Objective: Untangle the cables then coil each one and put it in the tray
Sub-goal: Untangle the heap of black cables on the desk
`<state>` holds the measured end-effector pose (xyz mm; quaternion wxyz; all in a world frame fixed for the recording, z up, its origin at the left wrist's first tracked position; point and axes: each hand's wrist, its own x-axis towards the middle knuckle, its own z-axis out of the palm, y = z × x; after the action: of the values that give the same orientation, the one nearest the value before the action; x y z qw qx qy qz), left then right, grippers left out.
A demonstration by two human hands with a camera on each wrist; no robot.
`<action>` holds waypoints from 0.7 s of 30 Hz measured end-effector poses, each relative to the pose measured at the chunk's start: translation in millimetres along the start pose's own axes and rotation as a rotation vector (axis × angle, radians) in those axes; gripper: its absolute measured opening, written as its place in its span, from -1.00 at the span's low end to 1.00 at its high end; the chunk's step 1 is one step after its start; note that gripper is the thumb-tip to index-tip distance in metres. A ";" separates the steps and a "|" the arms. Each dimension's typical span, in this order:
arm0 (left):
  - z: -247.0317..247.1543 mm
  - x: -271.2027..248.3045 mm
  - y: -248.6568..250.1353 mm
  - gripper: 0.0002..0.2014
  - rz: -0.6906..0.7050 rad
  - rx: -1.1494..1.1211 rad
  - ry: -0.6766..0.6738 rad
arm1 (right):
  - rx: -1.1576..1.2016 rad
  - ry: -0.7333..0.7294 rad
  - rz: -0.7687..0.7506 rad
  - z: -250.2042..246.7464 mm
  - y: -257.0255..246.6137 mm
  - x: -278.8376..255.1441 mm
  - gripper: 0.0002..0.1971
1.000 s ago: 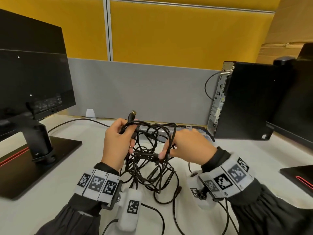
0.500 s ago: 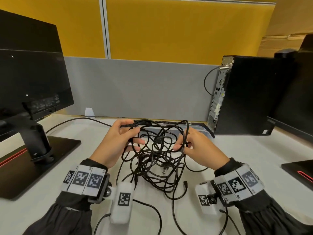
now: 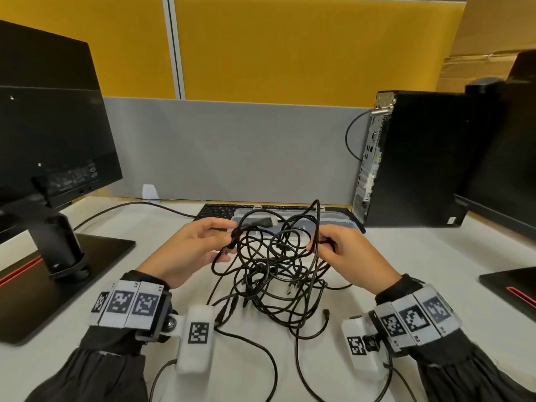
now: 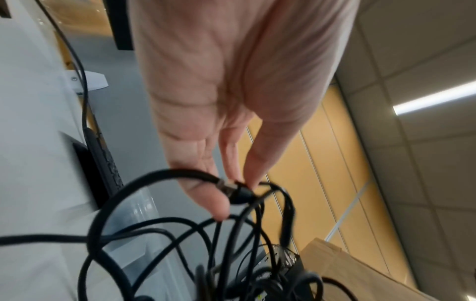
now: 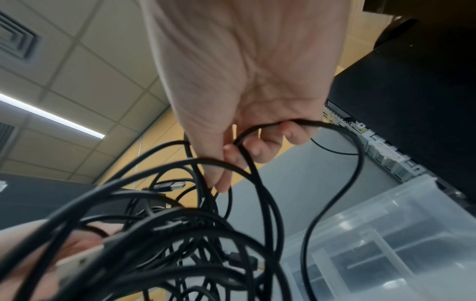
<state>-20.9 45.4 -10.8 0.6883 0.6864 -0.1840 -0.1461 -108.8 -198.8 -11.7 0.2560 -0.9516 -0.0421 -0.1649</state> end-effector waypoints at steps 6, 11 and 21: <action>-0.8 -3.9 2.7 -0.65 0.016 -0.025 -0.090 | -0.023 0.041 -0.017 -3.6 5.1 -3.7 -0.81; 4.5 -5.1 2.3 -0.57 0.063 0.106 -0.117 | -0.026 0.062 -0.024 -2.8 9.2 -3.1 -0.85; 14.1 -6.4 0.7 -0.75 0.288 0.430 -0.097 | 0.026 0.082 -0.043 -3.4 7.8 -3.8 -0.63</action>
<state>-33.0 35.7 -10.7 0.5306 0.7758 -0.3394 -0.0367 -112.1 -207.3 -13.9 0.2663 -0.9395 -0.0544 -0.2086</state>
